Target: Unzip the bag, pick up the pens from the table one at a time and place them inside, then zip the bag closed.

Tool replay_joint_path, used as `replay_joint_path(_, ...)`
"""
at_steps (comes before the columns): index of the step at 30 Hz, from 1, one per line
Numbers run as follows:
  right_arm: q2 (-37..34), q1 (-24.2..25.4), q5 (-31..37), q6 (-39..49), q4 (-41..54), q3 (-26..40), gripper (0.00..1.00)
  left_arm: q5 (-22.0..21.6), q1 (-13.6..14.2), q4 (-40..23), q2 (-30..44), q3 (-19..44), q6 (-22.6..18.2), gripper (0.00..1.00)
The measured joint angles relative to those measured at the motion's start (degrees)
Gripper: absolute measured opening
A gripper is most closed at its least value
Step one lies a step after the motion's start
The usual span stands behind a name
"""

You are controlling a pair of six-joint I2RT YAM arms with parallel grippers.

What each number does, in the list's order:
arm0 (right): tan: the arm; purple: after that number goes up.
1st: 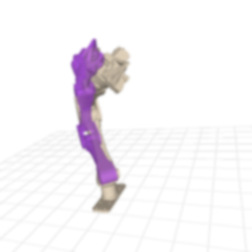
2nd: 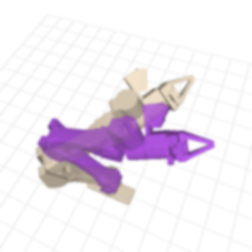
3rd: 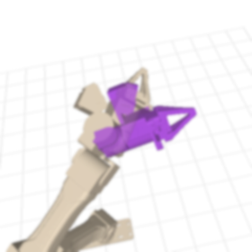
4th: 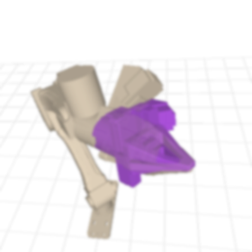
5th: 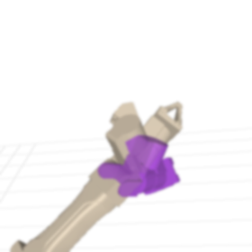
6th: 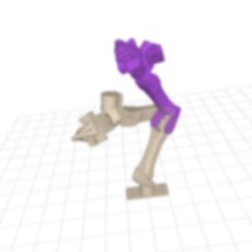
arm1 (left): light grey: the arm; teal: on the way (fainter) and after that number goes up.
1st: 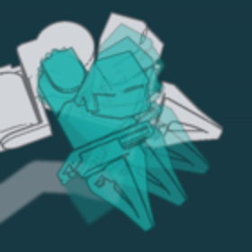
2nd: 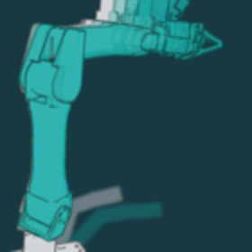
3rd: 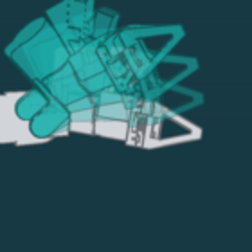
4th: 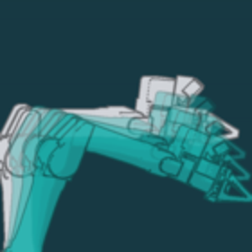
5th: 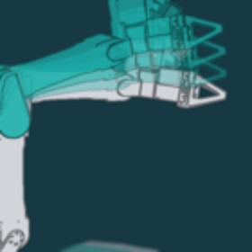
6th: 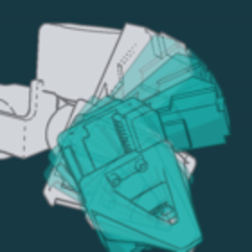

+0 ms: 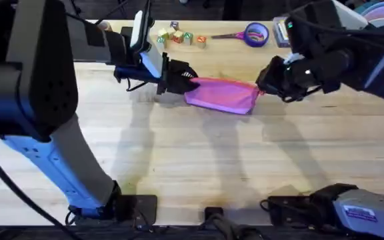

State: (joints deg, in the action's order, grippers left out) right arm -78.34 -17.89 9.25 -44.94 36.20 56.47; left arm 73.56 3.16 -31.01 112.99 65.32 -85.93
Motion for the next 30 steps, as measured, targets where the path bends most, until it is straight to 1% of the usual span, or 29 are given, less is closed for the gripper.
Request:
replay_joint_path(4,0.02,2.71,-1.78,1.24,0.58,0.07,0.031,0.15,0.49,-0.08,0.0,0.0,0.18,0.043)
replay_joint_path(10,0.02,4.76,-3.16,2.24,0.95,0.07,0.031,0.17,0.83,-0.24,0.0,0.0,0.2,0.043)
replay_joint_path(17,-0.6,4.96,-3.18,3.86,1.07,0.07,0.033,0.17,0.83,-0.26,0.0,0.0,0.2,0.043)
replay_joint_path(26,-7.06,5.44,-2.57,4.28,0.18,-0.76,0.034,0.17,0.89,-0.3,0.0,0.0,0.19,0.043)
replay_joint_path(30,-7.3,5.49,-2.11,4.37,-0.45,-0.92,0.033,0.17,0.89,-0.3,0.0,0.0,0.22,0.043)
